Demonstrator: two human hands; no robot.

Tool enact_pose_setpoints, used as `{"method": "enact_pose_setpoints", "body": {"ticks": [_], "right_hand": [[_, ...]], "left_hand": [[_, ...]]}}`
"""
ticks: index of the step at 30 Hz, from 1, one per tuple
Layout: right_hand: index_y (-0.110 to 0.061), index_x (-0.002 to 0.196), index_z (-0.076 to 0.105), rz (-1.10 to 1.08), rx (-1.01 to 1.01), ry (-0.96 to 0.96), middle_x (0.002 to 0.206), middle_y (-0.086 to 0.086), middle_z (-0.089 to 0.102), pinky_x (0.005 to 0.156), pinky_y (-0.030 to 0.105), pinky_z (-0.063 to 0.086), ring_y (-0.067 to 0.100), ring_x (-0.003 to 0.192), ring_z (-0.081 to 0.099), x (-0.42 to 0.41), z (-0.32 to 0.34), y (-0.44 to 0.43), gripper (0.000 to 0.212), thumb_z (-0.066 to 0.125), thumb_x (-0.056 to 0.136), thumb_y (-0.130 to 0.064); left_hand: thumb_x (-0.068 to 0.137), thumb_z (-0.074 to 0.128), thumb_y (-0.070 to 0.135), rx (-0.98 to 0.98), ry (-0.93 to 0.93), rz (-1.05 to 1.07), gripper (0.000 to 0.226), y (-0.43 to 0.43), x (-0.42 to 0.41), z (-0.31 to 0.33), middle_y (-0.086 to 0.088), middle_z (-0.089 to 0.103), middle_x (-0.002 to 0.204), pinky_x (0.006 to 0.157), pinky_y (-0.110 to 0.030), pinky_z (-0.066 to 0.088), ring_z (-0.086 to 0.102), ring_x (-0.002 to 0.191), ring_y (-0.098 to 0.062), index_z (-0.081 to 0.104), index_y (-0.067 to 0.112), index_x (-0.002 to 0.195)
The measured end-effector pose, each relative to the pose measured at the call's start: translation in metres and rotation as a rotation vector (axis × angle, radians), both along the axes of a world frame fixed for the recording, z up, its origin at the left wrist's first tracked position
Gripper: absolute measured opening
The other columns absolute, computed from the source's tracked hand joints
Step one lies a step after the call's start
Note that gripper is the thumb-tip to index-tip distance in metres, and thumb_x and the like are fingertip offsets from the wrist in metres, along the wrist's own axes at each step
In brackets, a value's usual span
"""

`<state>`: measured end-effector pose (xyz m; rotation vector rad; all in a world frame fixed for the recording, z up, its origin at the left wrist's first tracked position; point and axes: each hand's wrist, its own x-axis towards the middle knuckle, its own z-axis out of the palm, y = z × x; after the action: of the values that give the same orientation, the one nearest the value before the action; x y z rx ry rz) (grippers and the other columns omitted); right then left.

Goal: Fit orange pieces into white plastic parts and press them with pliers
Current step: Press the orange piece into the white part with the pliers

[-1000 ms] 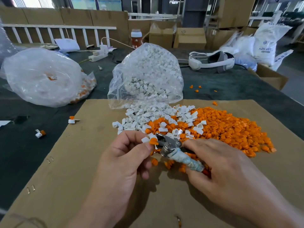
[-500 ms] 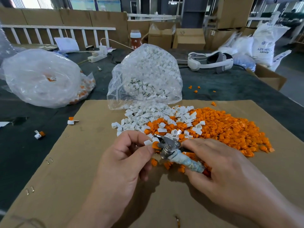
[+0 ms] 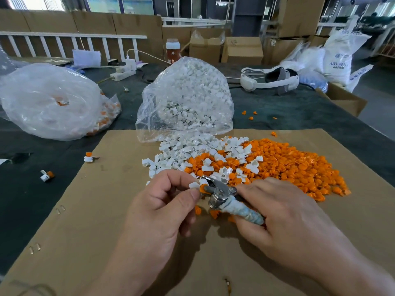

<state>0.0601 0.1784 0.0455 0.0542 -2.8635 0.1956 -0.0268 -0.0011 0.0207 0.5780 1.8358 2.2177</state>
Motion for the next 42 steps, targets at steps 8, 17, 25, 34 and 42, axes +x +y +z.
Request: {"method": "enact_pose_setpoints", "body": {"ticks": [8, 17, 25, 34, 42], "right_hand": [[-0.032, 0.082, 0.056, -0.058, -0.035, -0.094, 0.072, -0.013, 0.050, 0.061, 0.027, 0.043, 0.009, 0.071, 0.049, 0.000, 0.003, -0.004, 0.048, 0.021, 0.078, -0.065], [-0.030, 0.067, 0.053, -0.091, -0.005, -0.052, 0.057, -0.011, 0.047, 0.045, 0.027, 0.035, 0.008, 0.054, 0.045, 0.000, 0.004, -0.009, 0.040, 0.031, 0.079, -0.060], [-0.033, 0.096, 0.063, -0.145, 0.014, -0.009, 0.079, -0.018, 0.057, 0.059, 0.019, 0.036, 0.009, 0.076, 0.052, -0.004, -0.006, -0.001, 0.055, 0.033, 0.081, -0.077], [-0.035, 0.132, 0.045, -0.204, 0.149, -0.194, 0.115, -0.013, 0.050, 0.089, 0.034, 0.030, 0.014, 0.107, 0.037, -0.019, -0.014, 0.013, 0.078, 0.024, 0.071, -0.080], [-0.025, 0.090, 0.060, 0.061, 0.000, 0.130, 0.084, -0.009, 0.057, 0.069, 0.033, 0.043, 0.014, 0.078, 0.052, -0.015, -0.009, -0.019, 0.023, 0.047, 0.092, -0.044]], "left_hand": [[0.090, 0.064, 0.005, -0.047, 0.045, 0.019, 0.024, -0.002, -0.001, -0.003, -0.003, 0.052, 0.053, 0.042, -0.022, 0.041, 0.049, 0.048, -0.013, 0.071, 0.023, 0.076], [0.089, 0.062, 0.005, -0.059, 0.013, 0.030, 0.023, -0.002, -0.001, -0.002, 0.000, 0.054, 0.054, 0.041, -0.021, 0.041, 0.049, 0.047, -0.012, 0.070, 0.023, 0.075], [0.087, 0.064, 0.007, -0.112, -0.091, 0.162, 0.020, -0.003, -0.005, -0.003, -0.006, 0.051, 0.050, 0.040, -0.022, 0.040, 0.045, 0.044, -0.013, 0.066, 0.021, 0.073], [0.087, 0.067, 0.011, -0.276, -0.253, 0.075, 0.019, 0.003, -0.002, -0.008, -0.003, 0.058, 0.053, 0.042, -0.022, 0.042, 0.052, 0.047, -0.011, 0.070, 0.023, 0.072], [0.086, 0.069, 0.018, -0.354, -0.040, 0.074, 0.017, 0.006, 0.006, -0.010, 0.002, 0.062, 0.054, 0.045, -0.023, 0.046, 0.055, 0.045, -0.010, 0.066, 0.034, 0.079]]}}
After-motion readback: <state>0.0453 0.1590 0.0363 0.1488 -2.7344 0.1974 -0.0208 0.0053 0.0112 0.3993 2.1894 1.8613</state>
